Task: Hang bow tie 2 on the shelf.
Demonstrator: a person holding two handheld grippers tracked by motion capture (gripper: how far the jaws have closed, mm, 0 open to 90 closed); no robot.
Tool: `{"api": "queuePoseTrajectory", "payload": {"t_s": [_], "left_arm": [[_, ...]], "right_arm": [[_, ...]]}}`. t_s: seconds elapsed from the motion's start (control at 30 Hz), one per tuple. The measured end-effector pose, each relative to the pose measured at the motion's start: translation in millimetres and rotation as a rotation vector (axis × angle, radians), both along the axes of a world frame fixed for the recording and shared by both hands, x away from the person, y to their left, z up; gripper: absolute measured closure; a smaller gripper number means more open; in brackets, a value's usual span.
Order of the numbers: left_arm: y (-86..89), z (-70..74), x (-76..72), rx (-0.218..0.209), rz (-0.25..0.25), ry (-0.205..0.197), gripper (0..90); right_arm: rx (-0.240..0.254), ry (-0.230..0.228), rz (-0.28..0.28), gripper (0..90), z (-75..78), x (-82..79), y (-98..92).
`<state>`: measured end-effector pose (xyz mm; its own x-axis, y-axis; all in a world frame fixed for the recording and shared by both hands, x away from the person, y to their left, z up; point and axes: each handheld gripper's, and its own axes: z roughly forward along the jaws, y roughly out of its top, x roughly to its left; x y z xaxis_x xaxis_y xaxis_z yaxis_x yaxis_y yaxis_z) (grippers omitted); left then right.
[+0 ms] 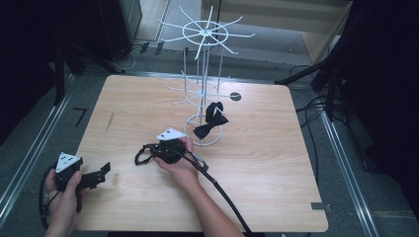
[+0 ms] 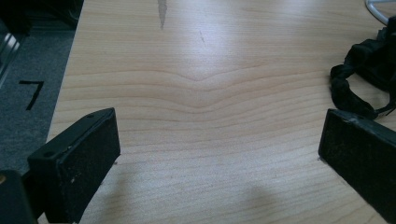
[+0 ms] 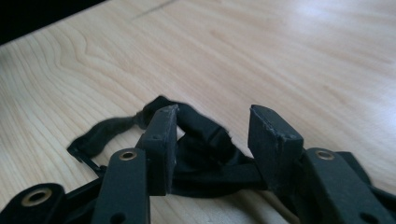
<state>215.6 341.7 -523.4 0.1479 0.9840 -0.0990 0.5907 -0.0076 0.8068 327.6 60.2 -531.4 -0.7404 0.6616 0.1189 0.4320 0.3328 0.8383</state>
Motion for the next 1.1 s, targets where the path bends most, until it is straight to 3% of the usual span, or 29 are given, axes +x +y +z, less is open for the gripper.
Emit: {"api": "queuePoseTrajectory", "payload": {"t_s": [0.13,0.27,0.37,0.4,0.63,0.83,1.1], "left_arm": [[0.0,0.0,0.0,0.000,0.000,0.000,0.0],[0.1,0.1,0.1,0.000,-0.001,0.002,0.0],[-0.1,0.0,-0.1,0.000,-0.001,0.000,0.0],[-0.4,0.0,-0.3,0.001,0.001,-0.003,0.0],[-0.3,0.1,-0.2,0.001,-0.002,0.001,0.0],[-0.3,0.2,-0.1,0.002,-0.001,0.003,0.0],[-0.5,0.4,-0.2,0.003,0.000,0.002,0.0]], "right_arm": [[-0.024,0.026,0.015,59.6,-4.7,2.5,3.4],[-0.030,0.043,0.031,76.1,-5.1,2.6,4.6],[-0.039,0.061,0.027,80.4,-4.5,1.5,3.1],[-0.048,0.063,0.025,86.0,-3.4,0.4,1.7],[-0.064,0.050,0.011,87.7,-0.5,-9.4,-2.5],[-0.014,0.016,-0.003,87.9,6.6,-20.5,-13.9],[0.040,-0.023,-0.020,87.9,27.7,-32.6,-31.9]]}}
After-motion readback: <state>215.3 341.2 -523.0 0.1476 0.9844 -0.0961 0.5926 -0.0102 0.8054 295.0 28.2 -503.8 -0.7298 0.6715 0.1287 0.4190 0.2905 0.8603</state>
